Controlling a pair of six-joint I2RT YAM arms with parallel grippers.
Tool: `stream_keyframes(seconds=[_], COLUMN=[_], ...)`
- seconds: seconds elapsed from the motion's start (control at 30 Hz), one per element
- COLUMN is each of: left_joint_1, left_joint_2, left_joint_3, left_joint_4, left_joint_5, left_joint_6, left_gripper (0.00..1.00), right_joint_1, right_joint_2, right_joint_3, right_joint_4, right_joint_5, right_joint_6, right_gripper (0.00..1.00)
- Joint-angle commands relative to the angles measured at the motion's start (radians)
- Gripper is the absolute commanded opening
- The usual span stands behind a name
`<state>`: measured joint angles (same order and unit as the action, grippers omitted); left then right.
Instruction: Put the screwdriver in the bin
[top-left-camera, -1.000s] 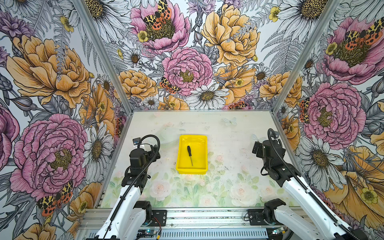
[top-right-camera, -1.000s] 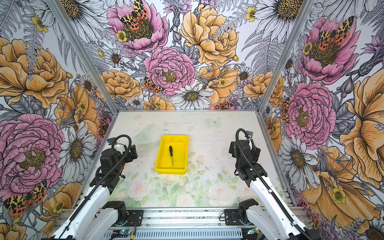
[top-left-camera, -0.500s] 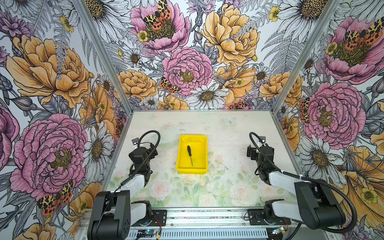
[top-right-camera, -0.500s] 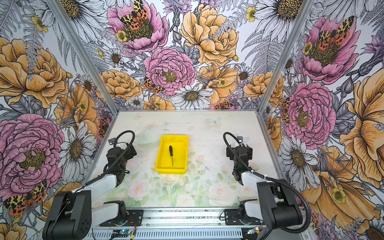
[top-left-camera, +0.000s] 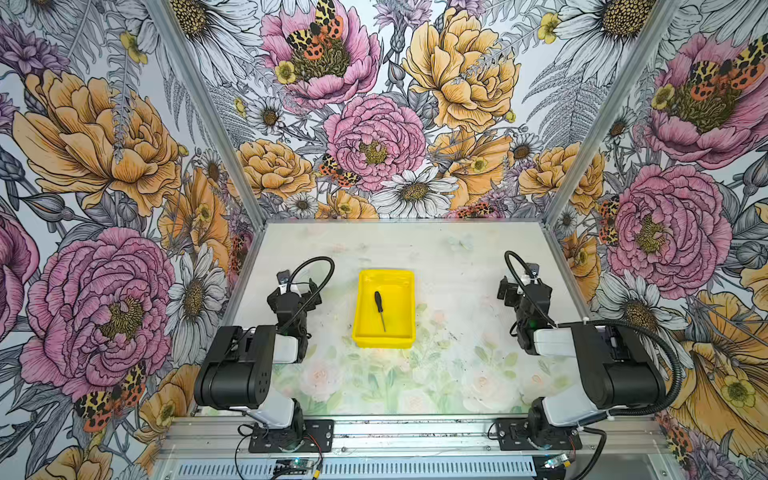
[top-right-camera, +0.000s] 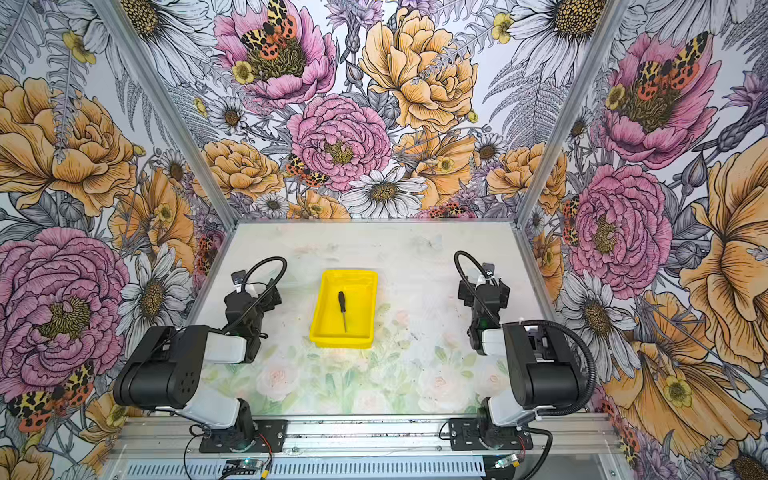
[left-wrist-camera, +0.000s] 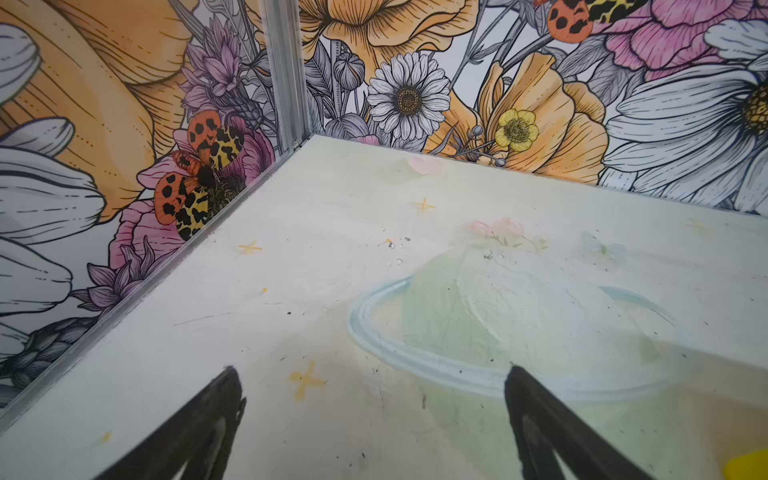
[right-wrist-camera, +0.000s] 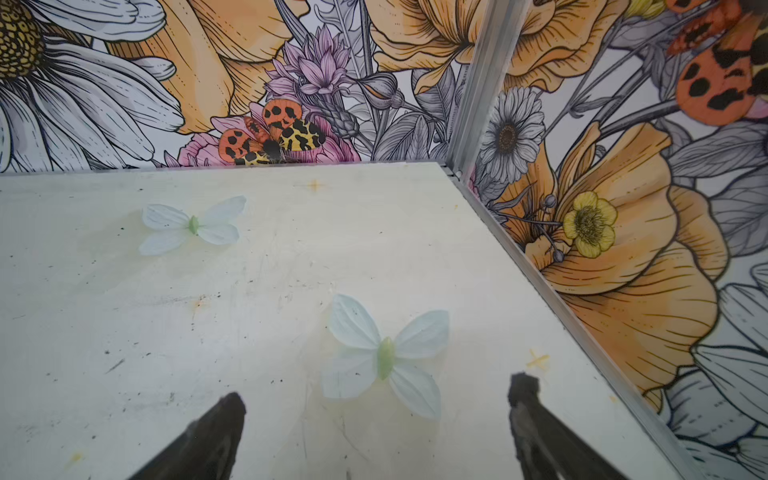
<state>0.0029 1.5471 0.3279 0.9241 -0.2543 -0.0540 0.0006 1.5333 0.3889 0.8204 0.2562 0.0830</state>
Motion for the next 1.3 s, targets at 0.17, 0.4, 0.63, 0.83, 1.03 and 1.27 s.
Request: stream_keyframes(seconds=[0.17, 0.4, 0.63, 0.83, 1.03, 1.27], left_joint_1=[-0.035, -0.034, -0.034, -0.035, -0.034, -0.049], left_joint_2=[0.002, 0.004, 0.004, 0.004, 0.004, 0.006], left_joint_3=[0.034, 0.036, 0.036, 0.036, 0.037, 0.032], left_joint_4=[0.042, 0.043, 0.044, 0.043, 0.043, 0.055], left_joint_5=[-0.037, -0.035, -0.035, -0.035, -0.036, -0.052], left_joint_6=[0.046, 0.048, 0.048, 0.048, 0.048, 0.059], left_gripper=[0.99, 0.99, 0.99, 0.99, 0.99, 0.99], right_joint_1=[-0.005, 0.0, 0.001, 0.002, 0.001, 0.002], right_joint_2=[0.005, -0.002, -0.002, -0.001, -0.001, -0.001], right_joint_3=[-0.001, -0.011, -0.011, -0.011, -0.012, -0.011], right_joint_4=[0.052, 0.066, 0.067, 0.067, 0.066, 0.068], right_joint_5=[-0.024, -0.015, -0.015, -0.015, -0.015, -0.015], right_joint_6=[0.031, 0.025, 0.024, 0.024, 0.024, 0.024], right_gripper=[1.0, 0.99, 0.99, 1.0, 1.0, 0.99])
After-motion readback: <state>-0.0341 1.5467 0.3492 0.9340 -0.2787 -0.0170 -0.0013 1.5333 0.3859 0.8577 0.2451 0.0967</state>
